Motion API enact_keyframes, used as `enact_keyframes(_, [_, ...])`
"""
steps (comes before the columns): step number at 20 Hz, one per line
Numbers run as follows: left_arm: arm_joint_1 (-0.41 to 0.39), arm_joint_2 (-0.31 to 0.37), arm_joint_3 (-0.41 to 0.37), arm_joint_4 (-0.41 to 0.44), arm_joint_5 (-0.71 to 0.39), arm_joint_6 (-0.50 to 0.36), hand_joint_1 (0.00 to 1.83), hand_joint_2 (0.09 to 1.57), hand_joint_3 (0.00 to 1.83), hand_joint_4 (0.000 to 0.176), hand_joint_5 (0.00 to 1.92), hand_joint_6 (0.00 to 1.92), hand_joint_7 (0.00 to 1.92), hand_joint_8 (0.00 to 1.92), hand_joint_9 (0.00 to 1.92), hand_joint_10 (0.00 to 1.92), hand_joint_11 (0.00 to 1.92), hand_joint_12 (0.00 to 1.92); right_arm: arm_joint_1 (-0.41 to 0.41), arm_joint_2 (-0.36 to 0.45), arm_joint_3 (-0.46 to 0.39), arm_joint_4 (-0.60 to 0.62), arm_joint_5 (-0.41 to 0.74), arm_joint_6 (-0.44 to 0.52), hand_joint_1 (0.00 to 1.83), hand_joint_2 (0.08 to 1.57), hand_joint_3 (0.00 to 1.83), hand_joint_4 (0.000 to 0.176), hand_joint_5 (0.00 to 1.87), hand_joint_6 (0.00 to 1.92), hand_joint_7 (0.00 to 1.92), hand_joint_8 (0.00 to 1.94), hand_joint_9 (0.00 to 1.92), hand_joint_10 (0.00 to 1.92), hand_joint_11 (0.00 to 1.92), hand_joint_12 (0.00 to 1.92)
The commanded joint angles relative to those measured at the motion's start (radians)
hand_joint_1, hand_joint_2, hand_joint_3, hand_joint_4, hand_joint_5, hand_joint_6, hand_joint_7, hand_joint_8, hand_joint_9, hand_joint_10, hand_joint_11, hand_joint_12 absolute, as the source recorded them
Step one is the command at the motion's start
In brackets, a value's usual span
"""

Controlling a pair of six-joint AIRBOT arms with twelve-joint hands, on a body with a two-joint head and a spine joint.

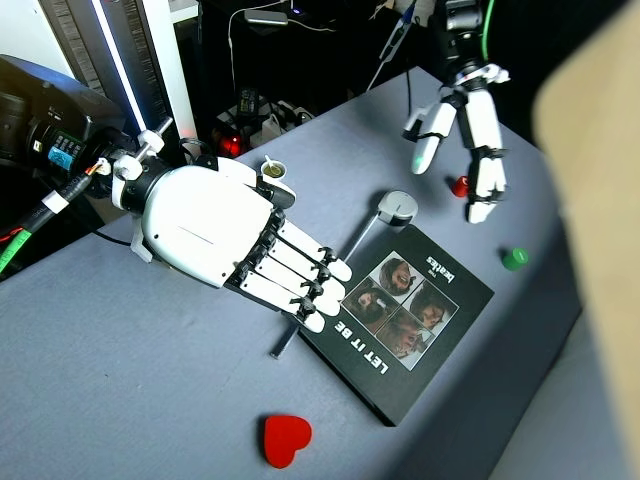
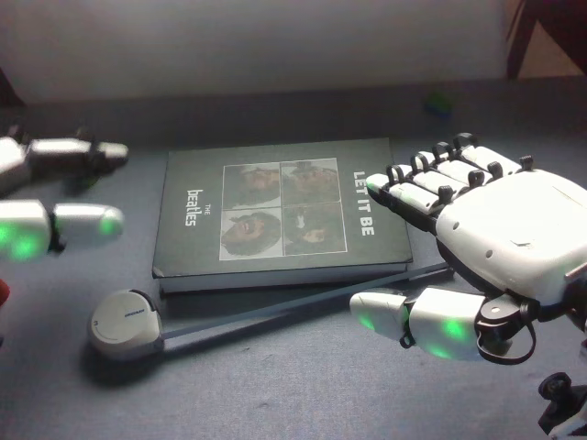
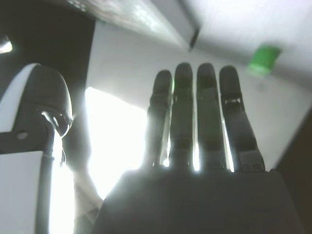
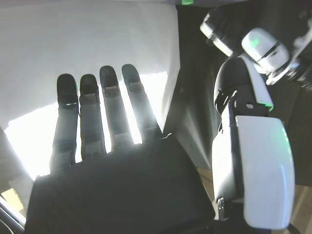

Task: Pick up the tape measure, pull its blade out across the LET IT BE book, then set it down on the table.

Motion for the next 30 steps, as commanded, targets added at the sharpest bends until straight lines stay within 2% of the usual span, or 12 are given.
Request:
enact_keyframes(1, [-0.031,0.004,0.006,-0.023,-0.066,0.012,0.42,1.07,0.00,0.000,0.32,0.01,0.37,0.01,0.33,0.00,0.00,0.78,0.006,-0.001,-0.002,-0.069,0.075,0.006,0.09,1.11,0.00,0.000,0.18,0.01,0.17,0.01,0.11,0.00,0.00,0.55])
enact_keyframes(5, [-0.244,-0.003,-0.019,-0.041,0.073,0.149,0.45,1.18,0.00,0.000,0.72,0.02,0.67,0.03,0.70,0.46,0.51,1.04,0.005,-0.003,-0.002,-0.070,0.082,0.005,0.50,1.17,0.00,0.000,0.75,0.08,0.84,0.11,0.76,0.34,0.46,1.33])
enact_keyframes(6, [-0.271,-0.007,-0.030,-0.087,0.069,0.234,0.51,1.17,0.00,0.000,0.83,0.12,0.60,0.52,0.65,1.15,0.71,1.28,0.004,-0.003,-0.002,-0.070,0.083,0.005,0.67,1.15,0.00,0.000,0.95,0.24,1.00,0.44,0.85,0.91,0.73,1.55])
enact_keyframes(7, [-0.318,-0.010,-0.051,-0.183,0.100,0.369,0.59,1.17,0.00,0.000,0.71,0.80,0.57,1.15,0.71,1.62,0.86,1.62,0.004,-0.004,-0.002,-0.070,0.083,0.004,0.94,1.15,0.00,0.056,0.92,0.96,1.00,1.02,0.95,1.43,0.99,1.78])
enact_keyframes(8, [-0.388,-0.011,-0.083,-0.340,0.181,0.601,0.74,1.17,0.00,0.000,0.66,1.47,0.68,1.61,0.86,1.86,0.97,1.86,0.003,-0.006,-0.002,-0.070,0.086,0.002,0.96,1.11,0.00,0.000,0.79,1.67,0.98,1.69,1.15,1.82,1.31,1.89])
enact_keyframes(9, [-0.441,-0.010,-0.113,-0.480,0.218,0.844,0.87,1.15,0.00,0.000,0.69,1.83,0.78,1.86,0.94,1.91,1.03,1.91,0.003,-0.007,-0.002,-0.070,0.089,0.001,1.01,1.10,0.00,0.000,0.87,1.87,1.04,1.89,1.33,1.90,1.57,1.92])
enact_keyframes(12, [-0.574,-0.002,-0.210,-0.978,0.296,1.569,0.97,1.13,0.00,0.000,1.08,1.92,1.01,1.92,1.02,1.92,1.09,1.92,0.002,-0.008,-0.002,-0.070,0.092,-0.002,0.98,1.17,0.00,0.000,1.23,1.92,1.46,1.94,1.63,1.92,1.86,1.92])
enact_keyframes(13, [-0.630,-0.002,-0.250,-1.302,0.298,1.993,0.95,1.15,0.00,0.000,1.16,1.92,1.09,1.92,1.08,1.92,1.14,1.92,0.002,-0.009,-0.002,-0.071,0.092,-0.002,0.96,1.24,0.00,0.130,1.29,1.92,1.51,1.94,1.67,1.92,1.88,1.92])
enact_keyframes(15, [-0.678,-0.008,-0.311,-1.592,0.205,2.297,0.86,1.22,0.01,0.000,1.27,1.92,1.26,1.92,1.26,1.92,1.30,1.92,0.002,-0.009,-0.002,-0.071,0.093,-0.003,1.02,1.25,0.00,0.174,1.31,1.92,1.53,1.94,1.68,1.92,1.89,1.92])
enact_keyframes(27, [-0.593,-0.179,-0.596,-1.539,-0.430,2.128,0.77,1.28,0.00,0.000,1.29,1.92,1.45,1.92,1.54,1.92,1.65,1.92,0.007,-0.098,0.040,-0.070,0.209,-0.043,1.06,1.26,0.00,0.176,1.27,1.92,1.49,1.94,1.70,1.92,1.91,1.92])
enact_keyframes(29, [-0.568,-0.178,-0.610,-1.523,-0.429,2.097,0.68,1.38,0.01,0.175,1.51,1.92,1.80,1.92,1.92,1.92,1.92,1.92,0.012,-0.120,0.048,-0.070,0.235,-0.059,1.07,1.26,0.00,0.176,1.29,1.92,1.51,1.94,1.74,1.92,1.92,1.92])
enact_keyframes(30, [-0.559,-0.178,-0.614,-1.516,-0.424,2.083,0.75,1.35,0.00,0.176,1.51,1.92,1.75,1.92,1.92,1.92,1.92,1.92,0.017,-0.127,0.051,-0.070,0.244,-0.061,1.06,1.26,0.00,0.176,1.32,1.92,1.52,1.94,1.75,1.92,1.92,1.92])
